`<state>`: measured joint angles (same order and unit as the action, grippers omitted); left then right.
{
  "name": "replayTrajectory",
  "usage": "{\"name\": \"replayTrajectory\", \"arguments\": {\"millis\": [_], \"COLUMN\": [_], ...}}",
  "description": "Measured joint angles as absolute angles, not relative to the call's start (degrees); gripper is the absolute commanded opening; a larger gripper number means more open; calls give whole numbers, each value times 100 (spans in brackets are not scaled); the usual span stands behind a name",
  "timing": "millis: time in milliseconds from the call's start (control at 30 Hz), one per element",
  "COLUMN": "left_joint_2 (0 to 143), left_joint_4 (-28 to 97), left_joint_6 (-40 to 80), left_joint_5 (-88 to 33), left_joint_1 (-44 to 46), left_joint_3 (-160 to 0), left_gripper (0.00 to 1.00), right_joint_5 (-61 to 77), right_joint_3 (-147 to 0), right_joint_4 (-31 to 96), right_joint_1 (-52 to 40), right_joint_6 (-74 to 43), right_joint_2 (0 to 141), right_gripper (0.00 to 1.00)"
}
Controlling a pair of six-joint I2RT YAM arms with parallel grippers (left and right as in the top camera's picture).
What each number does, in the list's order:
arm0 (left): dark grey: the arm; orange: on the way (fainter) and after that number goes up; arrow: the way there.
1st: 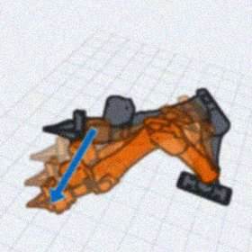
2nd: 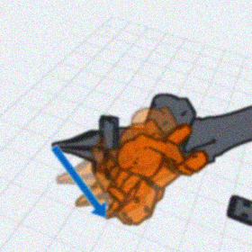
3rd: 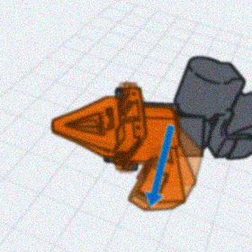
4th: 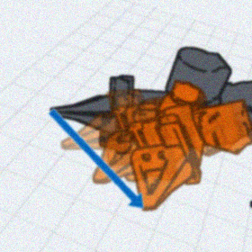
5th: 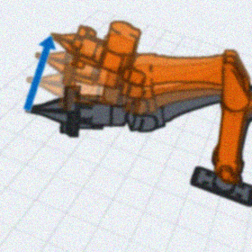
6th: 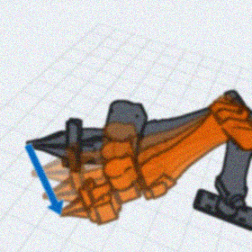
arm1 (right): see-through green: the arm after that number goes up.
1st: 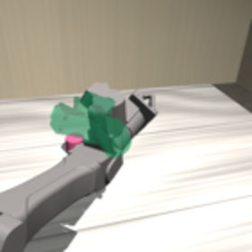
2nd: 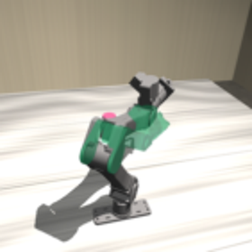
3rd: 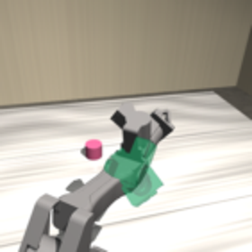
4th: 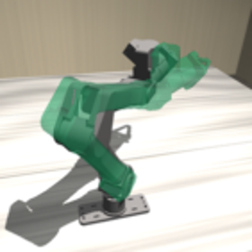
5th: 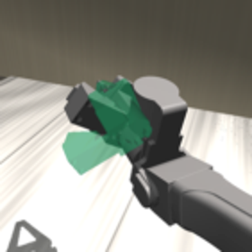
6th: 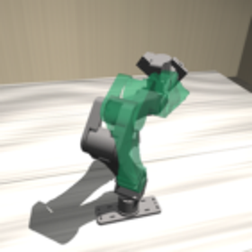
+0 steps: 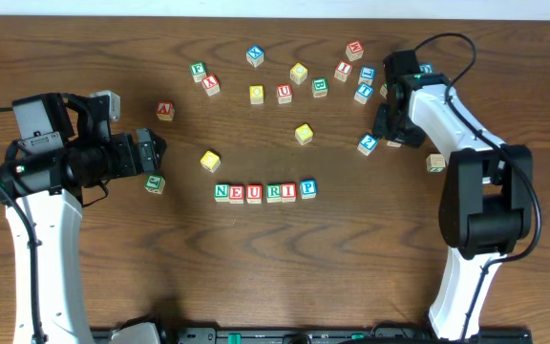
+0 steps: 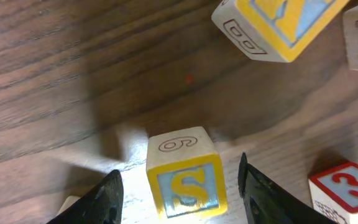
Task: Spell out NEURIPS
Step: 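Lower the right gripper and close it on the yellow S block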
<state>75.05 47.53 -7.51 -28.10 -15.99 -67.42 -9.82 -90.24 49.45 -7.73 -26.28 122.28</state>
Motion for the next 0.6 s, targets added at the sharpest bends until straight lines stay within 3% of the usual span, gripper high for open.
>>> {"name": "replayTrajectory", "arguments": {"millis": [333, 600], "left_joint_2": [7505, 7505], "left_joint_4": [4755, 4753], "left_joint_6": [-751, -751], "left_joint_5": [-2810, -2810], "left_joint_1": [-1599, -1599], "left_joint_3": [-6742, -6742], "left_gripper": [99, 99], "right_joint_5": [-985, -982], "right_joint_3": [-9024, -9024], "right_joint_4": [4853, 4853], "right_joint_1": [-773, -773], "right_joint_6": [-2606, -2600], "right_joint_2": [12230, 12232], "right_gripper": [49, 37]}}
